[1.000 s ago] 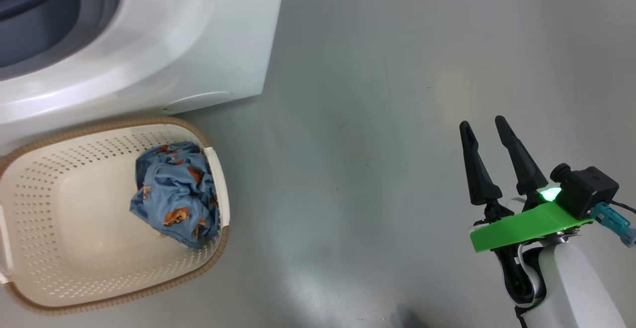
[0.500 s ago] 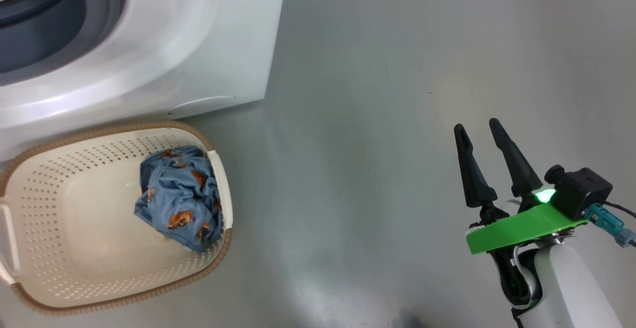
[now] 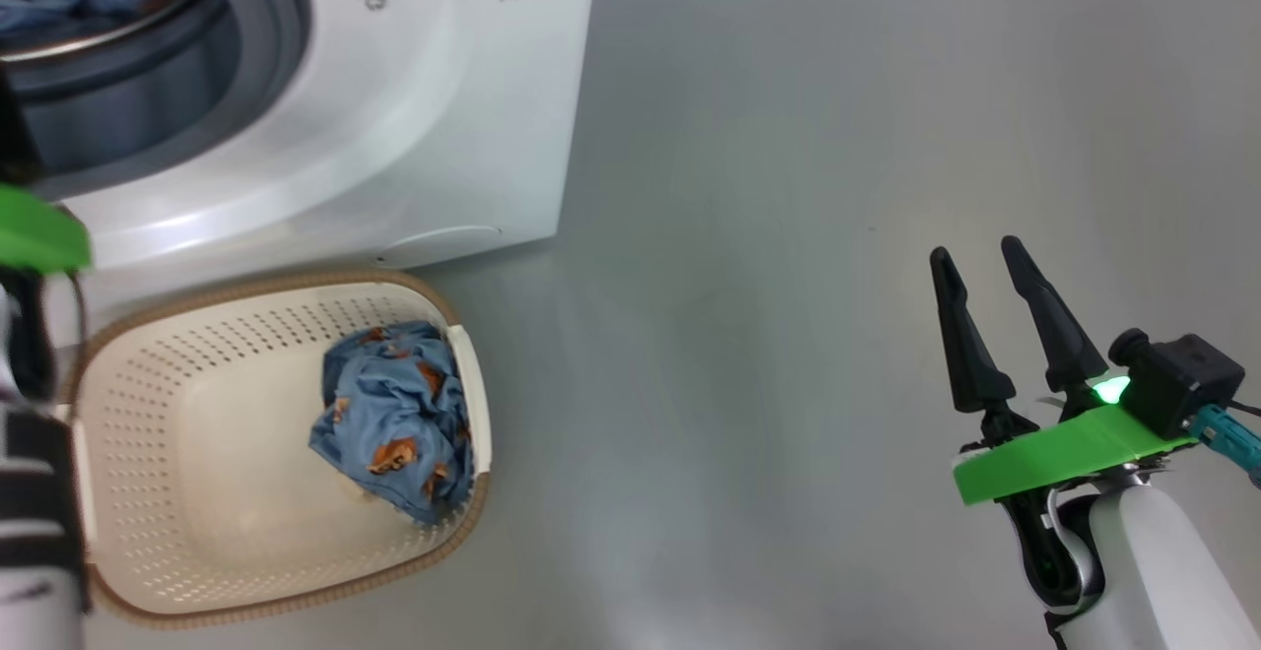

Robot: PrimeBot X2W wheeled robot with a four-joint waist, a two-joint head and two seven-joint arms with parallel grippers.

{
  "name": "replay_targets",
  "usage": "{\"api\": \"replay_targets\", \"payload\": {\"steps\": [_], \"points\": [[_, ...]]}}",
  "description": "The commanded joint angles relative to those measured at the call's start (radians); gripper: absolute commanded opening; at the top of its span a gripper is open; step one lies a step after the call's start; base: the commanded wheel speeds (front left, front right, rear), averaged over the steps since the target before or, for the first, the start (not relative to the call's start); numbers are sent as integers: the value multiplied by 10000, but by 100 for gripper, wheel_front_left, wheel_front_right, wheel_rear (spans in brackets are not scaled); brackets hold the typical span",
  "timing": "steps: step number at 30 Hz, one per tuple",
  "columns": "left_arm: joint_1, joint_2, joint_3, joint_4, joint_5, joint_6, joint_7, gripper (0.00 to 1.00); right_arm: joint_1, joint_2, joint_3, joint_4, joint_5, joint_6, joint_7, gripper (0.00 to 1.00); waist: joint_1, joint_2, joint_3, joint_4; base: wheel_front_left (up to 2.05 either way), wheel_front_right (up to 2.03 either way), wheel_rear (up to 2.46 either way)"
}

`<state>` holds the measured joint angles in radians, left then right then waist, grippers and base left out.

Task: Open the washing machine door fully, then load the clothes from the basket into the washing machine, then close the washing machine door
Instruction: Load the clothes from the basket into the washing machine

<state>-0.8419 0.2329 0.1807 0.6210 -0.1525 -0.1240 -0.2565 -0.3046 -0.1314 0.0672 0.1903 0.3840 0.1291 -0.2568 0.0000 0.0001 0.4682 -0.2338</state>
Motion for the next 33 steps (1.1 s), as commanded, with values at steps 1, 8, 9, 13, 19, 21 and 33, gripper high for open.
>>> {"api": "replay_targets", "payload": {"steps": [1, 8, 9, 13, 19, 21, 33], "points": [[436, 328, 241, -388, 114, -37, -53, 100, 318, -148, 134, -263, 125, 16, -49, 100, 0, -1, -316, 226, 0, 0, 0], [1942, -277, 504, -936, 42, -61, -53, 100, 683, -427, 7, -244, 92, 16, -49, 100, 0, -1, -1015, 645, 0, 0, 0], [2151, -351, 535, -1010, 1, -62, -53, 100, 749, -460, -6, -233, 87, 16, -49, 100, 0, -1, -1126, 695, 0, 0, 0], [3038, -572, 348, -1330, -77, -64, -53, 100, 1019, -597, -87, -167, 97, 16, -49, 100, 0, -1, -1554, 923, 0, 0, 0], [4102, -947, 213, -1785, -223, -65, -53, 100, 1371, -837, -79, -101, 138, 16, -49, 100, 0, -1, -2061, 1281, 0, 0, 0], [4450, -1044, 180, -1963, -242, -66, -53, 100, 1481, -901, -106, -62, 159, 16, -49, 100, 0, -1, -2236, 1378, 0, 0, 0], [6564, -1248, -16, -3017, -175, -66, -53, 100, 2280, -1069, -329, -82, 236, 16, -49, 100, 0, -1, -3059, 1768, 0, 0, 0]]}}
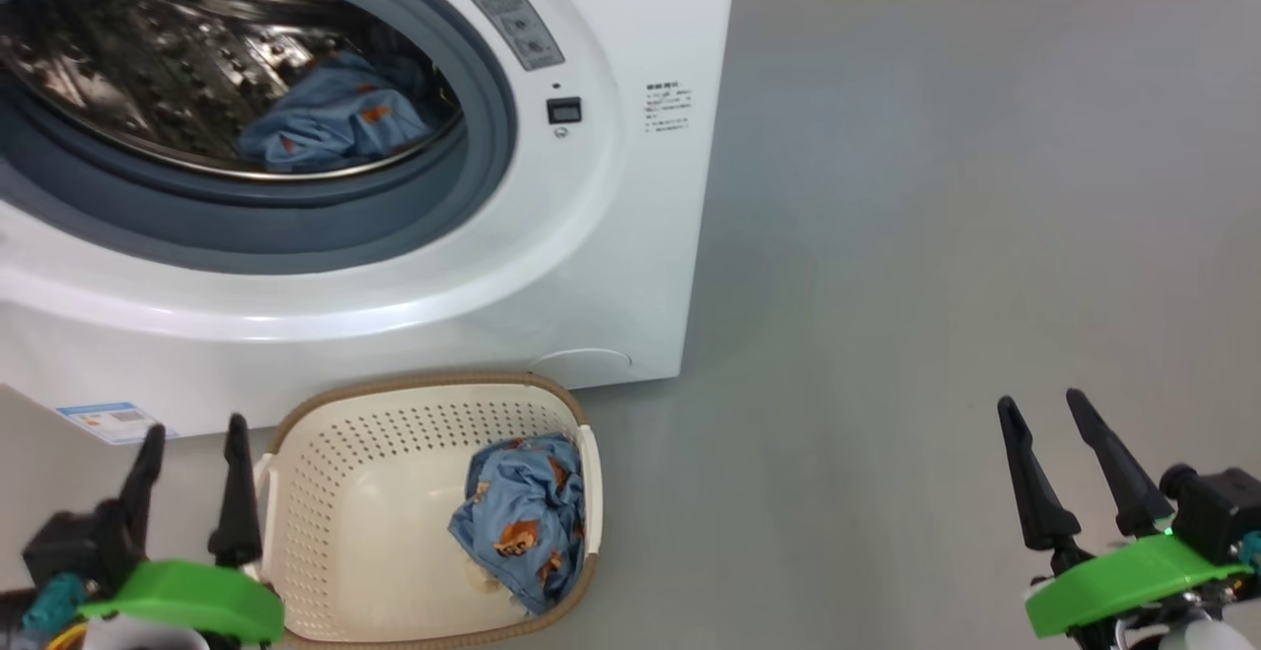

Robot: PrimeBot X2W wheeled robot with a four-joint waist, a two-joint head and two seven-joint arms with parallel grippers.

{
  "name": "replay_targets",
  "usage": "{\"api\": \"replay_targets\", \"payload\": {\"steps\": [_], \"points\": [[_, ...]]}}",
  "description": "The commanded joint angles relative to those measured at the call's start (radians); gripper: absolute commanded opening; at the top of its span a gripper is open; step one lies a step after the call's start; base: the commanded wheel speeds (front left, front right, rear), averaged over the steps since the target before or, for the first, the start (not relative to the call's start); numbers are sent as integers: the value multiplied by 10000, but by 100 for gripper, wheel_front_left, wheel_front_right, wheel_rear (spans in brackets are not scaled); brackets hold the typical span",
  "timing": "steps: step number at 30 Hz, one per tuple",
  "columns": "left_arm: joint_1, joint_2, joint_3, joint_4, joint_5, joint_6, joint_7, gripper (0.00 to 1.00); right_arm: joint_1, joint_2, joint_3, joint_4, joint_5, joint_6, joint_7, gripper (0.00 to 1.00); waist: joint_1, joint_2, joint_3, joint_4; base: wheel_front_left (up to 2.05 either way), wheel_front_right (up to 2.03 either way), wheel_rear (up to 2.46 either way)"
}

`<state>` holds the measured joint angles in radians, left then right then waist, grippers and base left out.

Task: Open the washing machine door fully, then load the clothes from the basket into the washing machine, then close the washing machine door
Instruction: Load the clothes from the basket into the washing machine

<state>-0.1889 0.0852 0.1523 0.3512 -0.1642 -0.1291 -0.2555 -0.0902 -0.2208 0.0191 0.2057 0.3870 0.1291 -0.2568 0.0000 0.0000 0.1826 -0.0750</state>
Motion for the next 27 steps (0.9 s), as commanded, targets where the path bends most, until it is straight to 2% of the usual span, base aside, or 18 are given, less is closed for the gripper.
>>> {"api": "replay_targets", "payload": {"steps": [1, 15, 27], "points": [[155, 220, 238, -379, -87, -15, -63, 100, 226, -194, 126, -245, 207, 16, -49, 100, 0, 0, -264, 222, 0, 0, 0], [1787, 11, 184, -1309, -191, -15, -63, 100, 1128, -261, 59, -311, 211, 16, -49, 100, 0, 0, -1071, 399, 0, 0, 0], [2372, -131, 345, -1814, -211, -15, -63, 100, 1378, -317, -47, -392, 193, 16, -49, 100, 0, 0, -1173, 500, 0, 0, 0]]}}
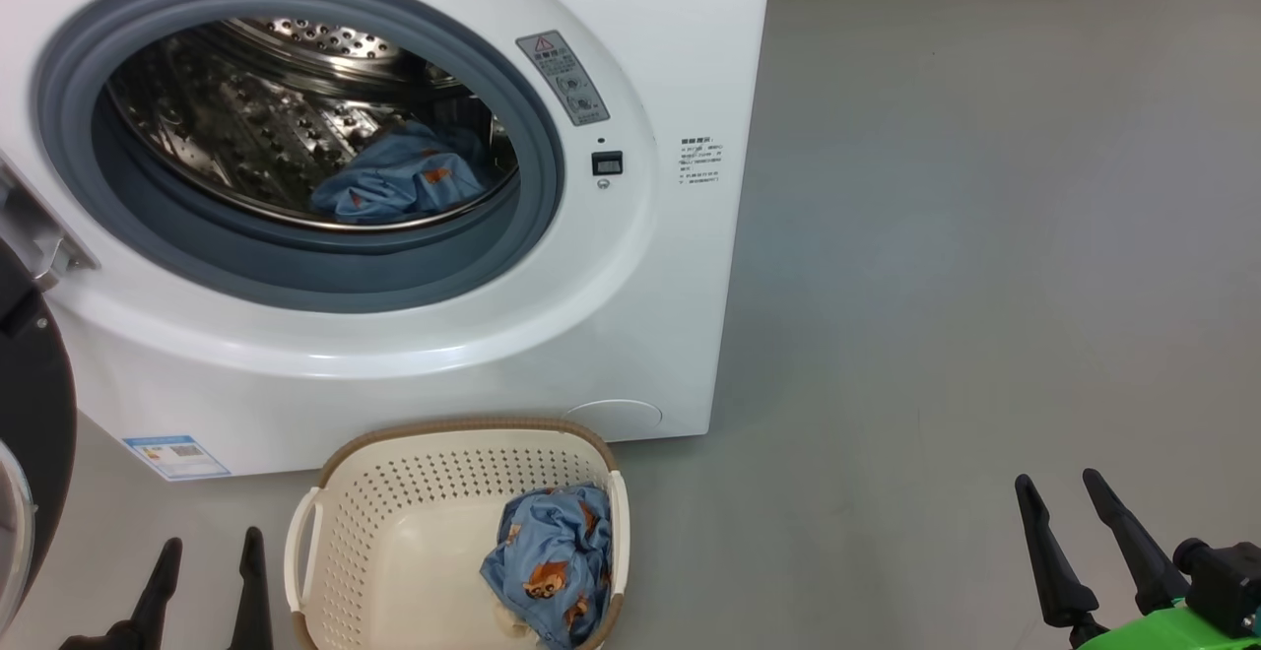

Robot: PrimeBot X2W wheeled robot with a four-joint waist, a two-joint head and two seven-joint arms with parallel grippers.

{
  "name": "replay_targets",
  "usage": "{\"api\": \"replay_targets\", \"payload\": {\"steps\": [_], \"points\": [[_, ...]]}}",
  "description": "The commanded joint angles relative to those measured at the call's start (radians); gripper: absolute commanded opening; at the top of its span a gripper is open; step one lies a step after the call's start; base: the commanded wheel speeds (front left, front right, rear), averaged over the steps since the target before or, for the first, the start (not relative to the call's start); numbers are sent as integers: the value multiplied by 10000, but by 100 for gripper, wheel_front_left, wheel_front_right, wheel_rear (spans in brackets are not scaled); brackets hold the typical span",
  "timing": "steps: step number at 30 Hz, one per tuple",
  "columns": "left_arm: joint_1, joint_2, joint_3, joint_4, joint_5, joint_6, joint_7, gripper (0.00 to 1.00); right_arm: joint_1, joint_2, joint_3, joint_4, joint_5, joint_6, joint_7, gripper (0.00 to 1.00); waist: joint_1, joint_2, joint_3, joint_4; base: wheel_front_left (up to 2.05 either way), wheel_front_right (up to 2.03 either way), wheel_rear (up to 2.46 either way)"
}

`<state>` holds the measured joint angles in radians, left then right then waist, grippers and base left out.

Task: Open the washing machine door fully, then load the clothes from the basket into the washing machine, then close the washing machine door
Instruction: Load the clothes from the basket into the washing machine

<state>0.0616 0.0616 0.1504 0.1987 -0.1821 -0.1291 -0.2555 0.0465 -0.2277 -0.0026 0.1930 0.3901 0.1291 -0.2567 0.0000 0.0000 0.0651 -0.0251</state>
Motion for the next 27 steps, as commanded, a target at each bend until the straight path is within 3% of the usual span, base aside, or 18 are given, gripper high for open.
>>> {"api": "replay_targets", "payload": {"steps": [1, 13, 27], "points": [[-126, 99, 376, -306, -33, -15, -63, 100, 12, -243, 168, -274, 156, 16, -51, 100, 0, 0, 5, 2, 0, 0, 0], [-519, 45, 138, -51, -151, -15, -63, 100, -392, -224, 161, -334, 194, 16, -51, 100, 0, 0, 566, -23, 0, 0, 0], [-1986, 20, -578, 1515, -414, -15, -63, 100, -1644, 162, 98, -526, 27, 16, -51, 100, 0, 0, 2287, -302, 0, 0, 0]]}}
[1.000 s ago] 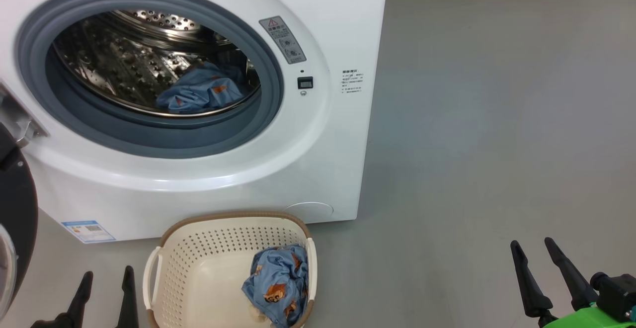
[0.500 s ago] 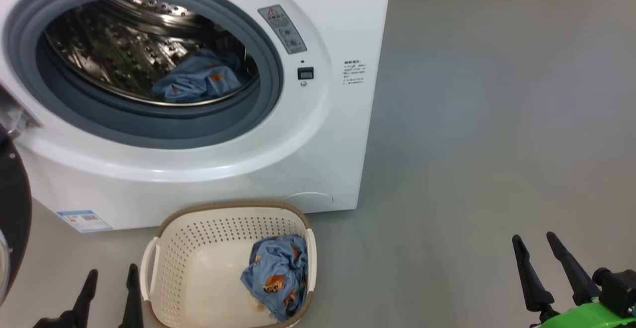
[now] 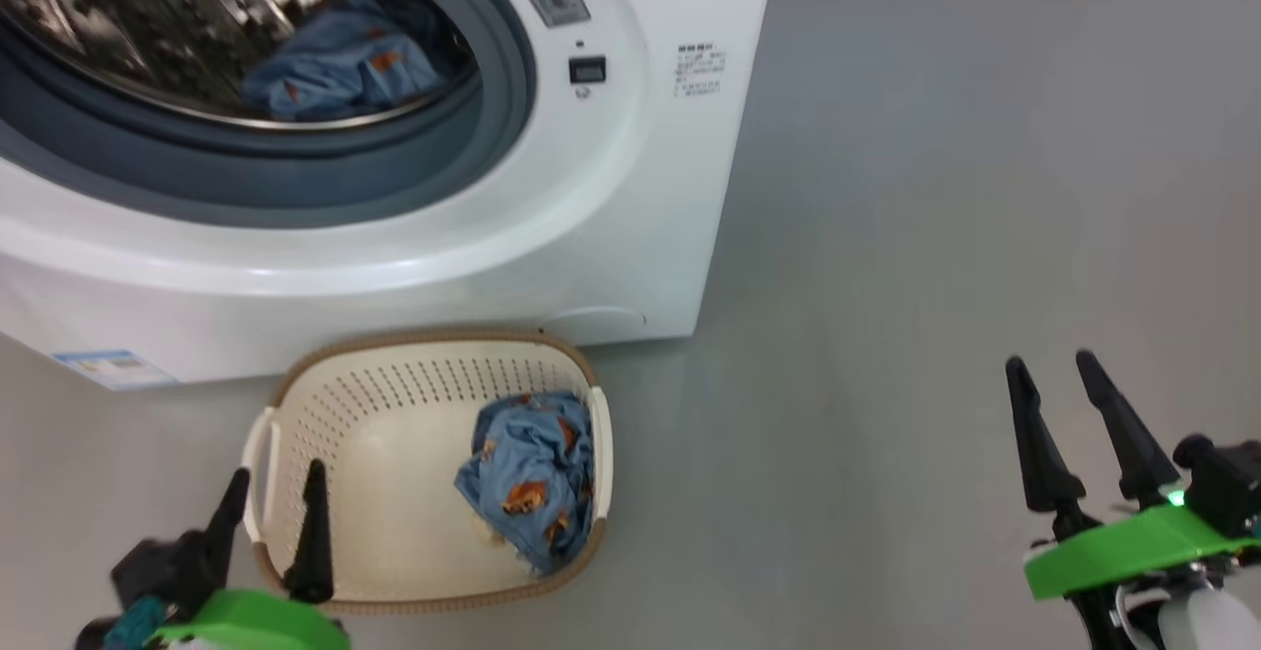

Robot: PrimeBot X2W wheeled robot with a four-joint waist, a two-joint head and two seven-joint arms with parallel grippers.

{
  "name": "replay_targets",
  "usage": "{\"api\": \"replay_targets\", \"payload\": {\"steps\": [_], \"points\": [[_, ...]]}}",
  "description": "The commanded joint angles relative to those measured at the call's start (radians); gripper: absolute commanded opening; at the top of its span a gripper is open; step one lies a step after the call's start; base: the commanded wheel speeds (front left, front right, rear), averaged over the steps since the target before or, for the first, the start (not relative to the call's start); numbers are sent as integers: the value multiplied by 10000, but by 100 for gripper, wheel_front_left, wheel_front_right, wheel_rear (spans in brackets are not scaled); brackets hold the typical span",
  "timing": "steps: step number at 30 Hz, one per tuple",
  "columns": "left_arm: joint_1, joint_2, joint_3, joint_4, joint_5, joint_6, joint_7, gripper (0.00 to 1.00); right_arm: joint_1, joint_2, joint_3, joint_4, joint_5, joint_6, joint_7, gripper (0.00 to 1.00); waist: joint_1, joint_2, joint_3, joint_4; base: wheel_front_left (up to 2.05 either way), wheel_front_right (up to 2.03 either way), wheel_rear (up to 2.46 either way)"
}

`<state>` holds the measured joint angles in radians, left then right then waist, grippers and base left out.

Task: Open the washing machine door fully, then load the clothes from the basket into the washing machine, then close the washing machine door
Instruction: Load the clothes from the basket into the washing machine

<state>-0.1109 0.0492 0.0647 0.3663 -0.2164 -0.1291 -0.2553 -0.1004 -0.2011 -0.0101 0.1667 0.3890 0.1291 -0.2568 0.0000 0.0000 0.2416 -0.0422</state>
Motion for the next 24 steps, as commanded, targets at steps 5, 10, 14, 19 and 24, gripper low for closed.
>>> {"api": "replay_targets", "payload": {"steps": [5, 10, 14, 19, 24], "points": [[-1005, 280, -212, 848, -62, -15, -65, 100, -681, 125, 115, -314, 26, 16, -49, 100, 0, 0, 1331, -266, 0, 0, 0], [-1867, 319, -666, 1931, -242, -15, -65, 100, -1138, 386, 35, -368, 33, 16, -49, 100, 0, 0, 2180, -379, 0, 0, 0], [-2617, 461, -1150, 2687, -325, -15, -65, 100, -1532, 562, 79, -414, 30, 16, -49, 100, 0, 0, 2818, -509, 0, 0, 0], [-3478, 725, -1841, 3500, -560, -15, -65, 100, -2086, 698, 271, -463, 48, 16, -49, 100, 0, 0, 3495, -795, 0, 0, 0], [-4286, 989, -2620, 4192, -841, -15, -65, 100, -2424, 764, 419, -516, 51, 16, -49, 100, 0, 0, 4008, -1054, 0, 0, 0]]}}
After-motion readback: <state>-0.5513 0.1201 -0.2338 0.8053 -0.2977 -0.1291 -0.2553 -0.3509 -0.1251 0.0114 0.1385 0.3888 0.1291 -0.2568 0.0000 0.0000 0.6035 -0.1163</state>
